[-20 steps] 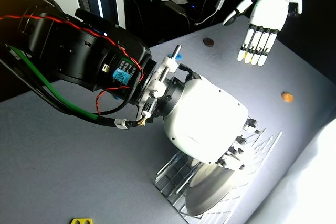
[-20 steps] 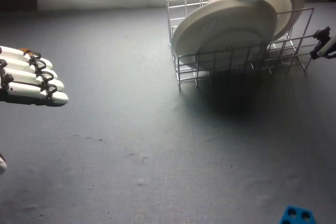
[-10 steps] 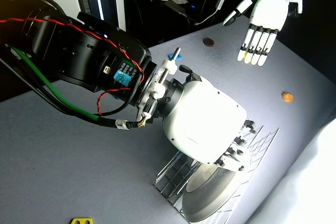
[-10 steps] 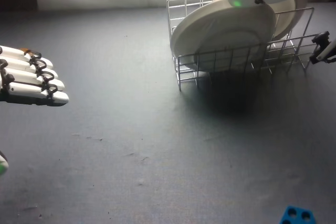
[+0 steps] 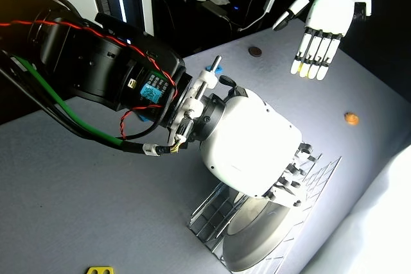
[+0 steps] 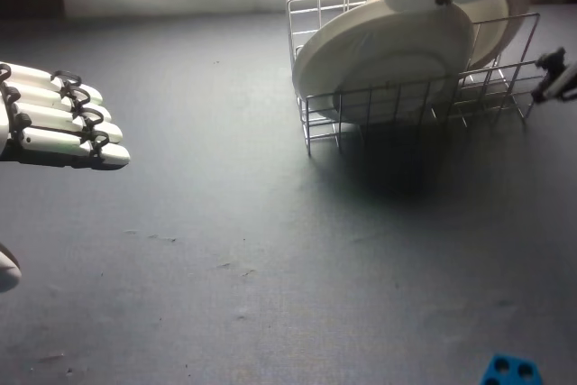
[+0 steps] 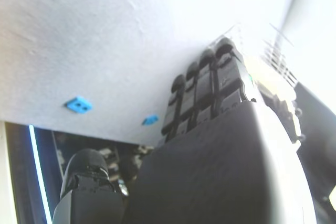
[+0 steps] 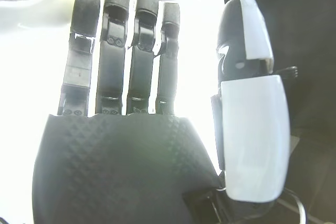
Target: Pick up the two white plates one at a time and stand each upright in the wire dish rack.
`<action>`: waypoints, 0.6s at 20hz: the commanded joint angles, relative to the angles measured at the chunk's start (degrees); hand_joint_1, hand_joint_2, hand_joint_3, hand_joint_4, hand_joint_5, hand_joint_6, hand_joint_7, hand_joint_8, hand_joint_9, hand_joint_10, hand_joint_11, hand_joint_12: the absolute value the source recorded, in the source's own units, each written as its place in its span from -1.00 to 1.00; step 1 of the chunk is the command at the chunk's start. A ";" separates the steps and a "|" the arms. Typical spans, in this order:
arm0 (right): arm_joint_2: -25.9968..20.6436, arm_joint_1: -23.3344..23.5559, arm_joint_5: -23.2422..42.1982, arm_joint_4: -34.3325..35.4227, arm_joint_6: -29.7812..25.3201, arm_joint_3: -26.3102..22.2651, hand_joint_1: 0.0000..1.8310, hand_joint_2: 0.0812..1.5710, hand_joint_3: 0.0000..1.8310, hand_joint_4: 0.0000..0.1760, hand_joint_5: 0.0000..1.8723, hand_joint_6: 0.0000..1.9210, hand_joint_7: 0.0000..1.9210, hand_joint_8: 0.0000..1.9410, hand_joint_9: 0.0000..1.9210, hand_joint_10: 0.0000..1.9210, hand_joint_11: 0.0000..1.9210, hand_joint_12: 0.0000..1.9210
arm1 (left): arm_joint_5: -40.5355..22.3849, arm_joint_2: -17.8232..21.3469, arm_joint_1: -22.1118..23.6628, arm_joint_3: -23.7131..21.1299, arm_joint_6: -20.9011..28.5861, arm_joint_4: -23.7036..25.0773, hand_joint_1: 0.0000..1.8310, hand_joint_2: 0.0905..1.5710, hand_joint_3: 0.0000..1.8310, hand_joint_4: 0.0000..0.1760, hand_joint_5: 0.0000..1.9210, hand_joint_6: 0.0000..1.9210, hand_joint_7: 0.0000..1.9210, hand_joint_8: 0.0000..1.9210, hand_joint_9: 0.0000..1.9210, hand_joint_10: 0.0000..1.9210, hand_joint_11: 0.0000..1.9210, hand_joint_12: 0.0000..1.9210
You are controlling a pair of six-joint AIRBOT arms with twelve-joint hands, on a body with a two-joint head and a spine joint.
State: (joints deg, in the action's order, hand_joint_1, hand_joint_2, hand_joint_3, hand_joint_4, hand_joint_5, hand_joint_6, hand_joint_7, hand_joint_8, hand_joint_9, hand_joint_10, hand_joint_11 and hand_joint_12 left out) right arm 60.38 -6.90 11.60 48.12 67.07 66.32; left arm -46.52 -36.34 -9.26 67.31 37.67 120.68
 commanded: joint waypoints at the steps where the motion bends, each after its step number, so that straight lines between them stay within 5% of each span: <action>1: -0.58 1.09 5.79 -1.34 -0.69 -0.60 0.00 0.31 -1.00 -1.00 -0.22 -1.00 -0.16 -1.00 -0.21 -0.92 -0.74 0.25 | 0.78 0.14 0.82 -0.01 -0.35 -2.67 -1.00 0.29 -1.00 -1.00 -1.00 -1.00 -1.00 -1.00 -1.00 -1.00 -1.00 -1.00; 8: -3.57 3.54 10.62 -7.51 -1.11 -6.14 0.02 0.29 -1.00 -1.00 -0.26 -1.00 -0.19 -1.00 -0.25 -0.96 -0.76 0.23 | -0.04 0.28 2.46 -2.12 -4.35 -2.72 -1.00 0.28 -1.00 -1.00 -1.00 -1.00 -1.00 -1.00 -1.00 -1.00 -1.00 -1.00; 12: -4.35 1.48 17.49 -16.77 -0.73 -8.28 0.04 0.28 -1.00 -1.00 -0.24 -0.99 -0.17 -0.99 -0.23 -0.96 -0.75 0.23 | -0.48 0.84 3.90 -3.99 -8.11 -2.71 -1.00 0.29 -1.00 -1.00 -1.00 -1.00 -1.00 -1.00 -1.00 -1.00 -1.00 -1.00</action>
State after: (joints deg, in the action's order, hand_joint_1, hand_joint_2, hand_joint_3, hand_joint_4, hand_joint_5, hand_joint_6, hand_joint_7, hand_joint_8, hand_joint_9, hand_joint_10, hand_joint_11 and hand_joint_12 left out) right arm 56.36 -6.15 22.17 31.92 66.59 58.02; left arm -47.83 -36.12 -5.89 62.94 29.28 121.16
